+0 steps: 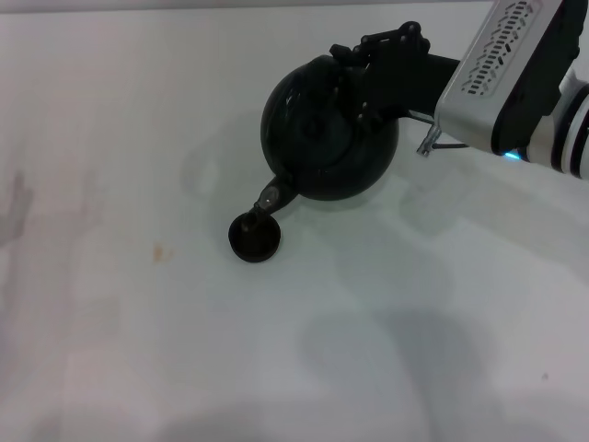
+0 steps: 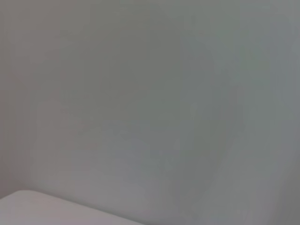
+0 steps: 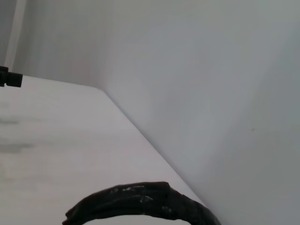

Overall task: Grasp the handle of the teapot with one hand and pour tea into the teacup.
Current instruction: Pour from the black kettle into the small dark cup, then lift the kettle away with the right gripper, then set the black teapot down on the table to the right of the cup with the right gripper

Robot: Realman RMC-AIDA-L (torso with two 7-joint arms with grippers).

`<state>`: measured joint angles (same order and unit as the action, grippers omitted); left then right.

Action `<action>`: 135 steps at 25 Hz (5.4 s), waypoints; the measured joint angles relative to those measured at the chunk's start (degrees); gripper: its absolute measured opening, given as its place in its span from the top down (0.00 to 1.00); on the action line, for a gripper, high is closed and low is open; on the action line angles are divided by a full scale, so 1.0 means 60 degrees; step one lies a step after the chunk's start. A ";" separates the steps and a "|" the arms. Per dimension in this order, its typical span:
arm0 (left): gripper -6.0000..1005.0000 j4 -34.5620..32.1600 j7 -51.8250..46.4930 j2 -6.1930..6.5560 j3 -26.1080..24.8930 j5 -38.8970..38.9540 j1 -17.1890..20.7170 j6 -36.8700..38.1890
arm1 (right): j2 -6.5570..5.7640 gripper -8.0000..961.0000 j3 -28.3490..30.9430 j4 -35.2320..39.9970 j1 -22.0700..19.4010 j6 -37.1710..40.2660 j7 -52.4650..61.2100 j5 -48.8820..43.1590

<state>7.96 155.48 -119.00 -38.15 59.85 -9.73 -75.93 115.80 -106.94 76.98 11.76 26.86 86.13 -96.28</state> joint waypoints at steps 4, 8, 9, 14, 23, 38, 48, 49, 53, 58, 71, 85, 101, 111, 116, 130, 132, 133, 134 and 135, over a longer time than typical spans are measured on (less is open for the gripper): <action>0.14 -0.0008 0.0000 0.0000 0.0000 0.0000 -0.0015 0.0000 | -0.0008 0.82 -0.0110 0.0071 -0.0061 -0.0195 -0.0111 0.0011; 0.14 -0.0017 0.0000 -0.0001 0.0000 0.0000 -0.0020 0.0000 | -0.0011 0.82 -0.0204 0.0082 -0.0074 -0.0344 -0.0349 0.0025; 0.14 -0.0020 0.0000 0.0000 0.0000 0.0000 -0.0025 0.0002 | -0.0007 0.82 -0.0221 0.0094 -0.0075 -0.0352 -0.0395 0.0030; 0.14 -0.0024 0.0000 0.0000 0.0000 0.0000 -0.0036 0.0007 | 0.0006 0.83 -0.0465 0.0173 -0.0090 -0.0576 -0.0649 0.0043; 0.14 -0.0040 0.0000 -0.0001 0.0001 0.0099 -0.0034 0.0015 | -0.0004 0.83 -0.1075 0.0191 -0.0138 -0.1501 -0.1166 0.0047; 0.14 -0.0126 0.0000 0.0000 0.0000 0.0103 -0.0033 0.0015 | -0.0015 0.84 -0.1018 0.0264 -0.0308 -0.1603 -0.1443 0.0054; 0.14 -0.0140 0.0001 0.0000 0.0000 0.0102 -0.0033 0.0013 | -0.0021 0.84 -0.1077 0.0361 -0.0376 -0.1735 -0.1655 0.0026; 0.14 -0.0140 0.0000 -0.0001 0.0000 0.0102 -0.0033 0.0014 | -0.0014 0.84 -0.1081 0.0387 -0.0412 -0.1737 -0.1741 0.0045; 0.14 -0.0140 0.0000 0.0000 0.0000 0.0102 -0.0033 0.0014 | 0.0002 0.84 -0.1098 0.0492 -0.0527 -0.1738 -0.1933 0.0064; 0.14 -0.0140 0.0000 -0.0001 0.0000 0.0109 -0.0051 0.0013 | -0.0007 0.85 -0.1120 0.0547 -0.0554 -0.1739 -0.1955 0.0046; 0.14 -0.0139 0.0000 0.0000 0.0000 0.0118 -0.0085 0.0013 | -0.0008 0.85 -0.1368 0.0560 -0.0563 -0.2066 -0.2245 0.0003; 0.14 -0.0139 0.0000 0.0000 0.0000 0.0118 -0.0107 0.0014 | -0.0001 0.85 -0.1370 0.0582 -0.0586 -0.2115 -0.2519 0.0035; 0.14 -0.0139 0.0000 0.0000 0.0000 0.0248 -0.0118 0.0014 | -0.0008 0.86 -0.1646 0.0612 -0.0598 -0.2557 -0.2592 0.0023; 0.14 -0.0139 0.0000 0.0000 0.0000 0.0250 -0.0121 0.0014 | -0.0010 0.86 -0.1602 0.0503 -0.0725 -0.2560 -0.2498 0.0592; 0.14 -0.0139 0.0000 -0.0001 0.0000 0.0250 -0.0121 0.0015 | -0.0007 0.86 -0.1543 0.0483 -0.0798 -0.2556 -0.2485 0.0986; 0.14 -0.0139 0.0000 0.0000 0.0000 0.0248 -0.0121 0.0015 | -0.0052 0.86 -0.0621 0.0281 -0.1274 -0.2158 -0.2475 0.3623; 0.14 -0.0139 0.0000 0.0000 0.0000 0.0248 -0.0121 0.0015 | -0.0059 0.86 -0.0142 0.0174 -0.1447 -0.1631 -0.2475 0.4209; 0.14 -0.0139 0.0000 0.0000 0.0001 0.0248 -0.0121 0.0014 | -0.0064 0.86 0.0128 0.0069 -0.1520 -0.1261 -0.2475 0.4486; 0.14 -0.0139 0.0000 0.0000 0.0000 0.0248 -0.0121 0.0015 | -0.0068 0.86 0.0404 -0.0052 -0.1585 -0.0928 -0.2474 0.4730; 0.14 -0.0135 0.0001 0.0000 0.0000 0.0248 -0.0122 0.0015 | -0.0070 0.86 0.0589 -0.0166 -0.1630 -0.0663 -0.2474 0.4879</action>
<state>7.15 155.48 -119.00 -38.14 61.34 -10.47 -75.85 115.38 -103.41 75.98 1.98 22.88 71.28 -67.01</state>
